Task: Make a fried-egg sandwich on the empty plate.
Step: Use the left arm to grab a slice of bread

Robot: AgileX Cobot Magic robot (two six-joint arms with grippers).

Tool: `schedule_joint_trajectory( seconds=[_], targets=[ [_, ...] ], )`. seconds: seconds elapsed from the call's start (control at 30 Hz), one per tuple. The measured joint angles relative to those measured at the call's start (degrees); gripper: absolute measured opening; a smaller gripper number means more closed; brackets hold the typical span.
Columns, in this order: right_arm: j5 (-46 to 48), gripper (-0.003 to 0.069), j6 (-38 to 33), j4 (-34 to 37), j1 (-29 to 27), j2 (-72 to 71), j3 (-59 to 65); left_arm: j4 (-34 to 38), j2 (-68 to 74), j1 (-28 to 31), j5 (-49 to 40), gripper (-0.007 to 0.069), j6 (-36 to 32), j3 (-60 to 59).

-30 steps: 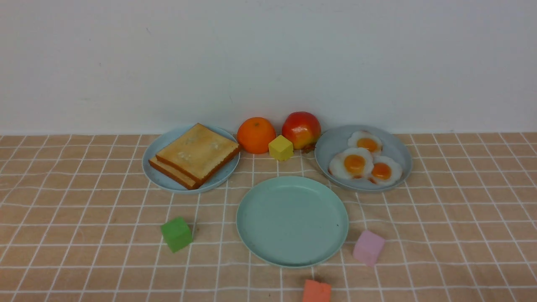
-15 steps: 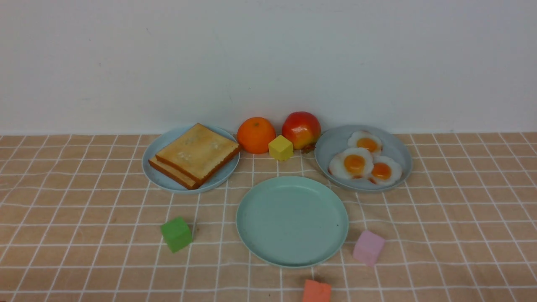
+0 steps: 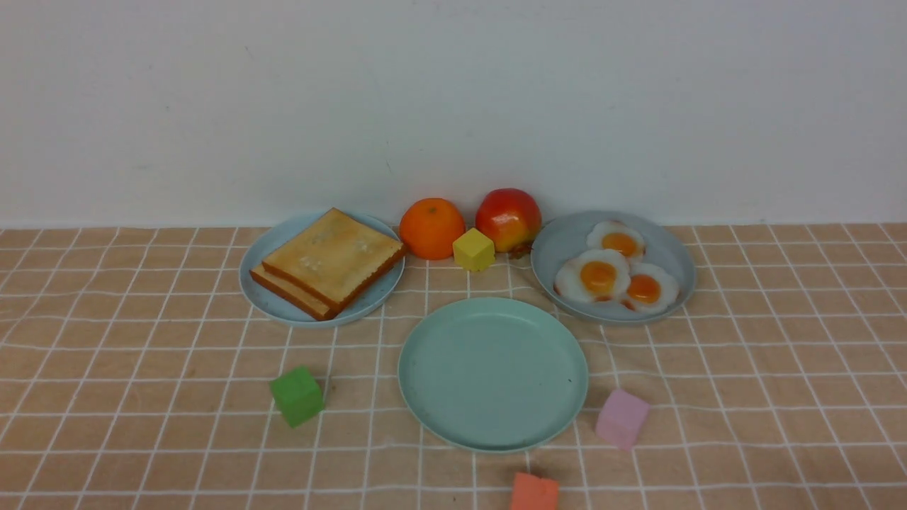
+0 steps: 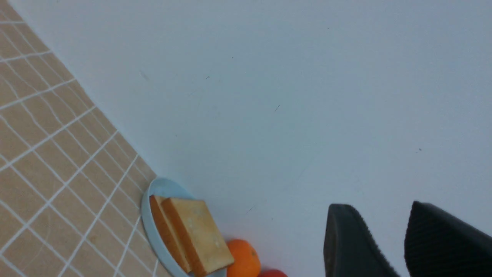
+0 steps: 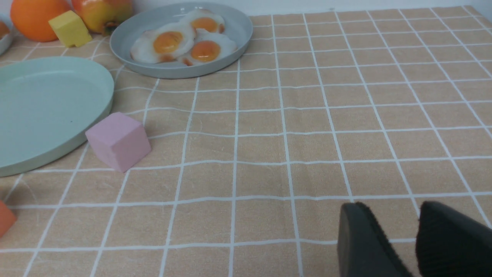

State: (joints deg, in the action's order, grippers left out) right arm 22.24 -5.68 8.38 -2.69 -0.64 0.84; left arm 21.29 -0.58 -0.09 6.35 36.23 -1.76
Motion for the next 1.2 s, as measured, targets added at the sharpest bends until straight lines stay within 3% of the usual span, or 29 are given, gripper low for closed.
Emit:
schedule_joint_trajectory(
  seconds=[0.17, 0.3, 0.37, 0.43, 0.53, 0.67, 0.97, 1.13, 1.2],
  targets=[
    [0.00, 0.0239, 0.00, -0.08, 0.00, 0.00, 0.00, -3.62, 0.23, 0.00, -16.28, 0.0118, -2.02, 5.76],
    [-0.77, 0.0239, 0.00, -1.59, 0.00, 0.00, 0.07, -3.96, 5.05, -0.88, -24.16, -0.0010, -11.01, 12.90],
    [-1.33, 0.0239, 0.00, -1.89, 0.00, 0.00, 0.15, -3.61, 7.31, -1.82, -26.08, -0.0013, -14.28, 14.74],
    [-2.96, 0.0239, 0.43, -1.14, 0.00, 0.00, 0.40, -1.92, 12.53, -4.37, -30.72, -0.0013, -23.48, 19.55],
    [-4.94, 0.0239, 3.60, 4.22, 0.00, 0.00, 0.61, 0.20, 18.87, -6.98, -35.88, -0.0013, -30.83, 23.32],
    [-8.93, 0.0239, 12.35, 19.37, 0.00, 0.00, 0.61, 2.52, 31.88, -9.71, -42.81, -0.0013, -42.39, 29.59],
    [-10.45, 0.0239, 14.65, 33.78, 0.00, 0.00, 0.61, 4.28, 44.80, -9.77, -47.97, -0.0013, -45.51, 34.52],
    [0.87, 0.0203, 11.09, 33.89, 0.00, 1.41, -5.63, 5.48, 45.86, -9.77, -48.12, -0.0013, -49.31, 35.83],
    [8.34, 0.0141, 5.68, 32.40, 0.00, 5.63, -12.83, 5.67, 47.93, -9.77, -48.19, -0.0013, -51.15, 38.06]
  ],
)
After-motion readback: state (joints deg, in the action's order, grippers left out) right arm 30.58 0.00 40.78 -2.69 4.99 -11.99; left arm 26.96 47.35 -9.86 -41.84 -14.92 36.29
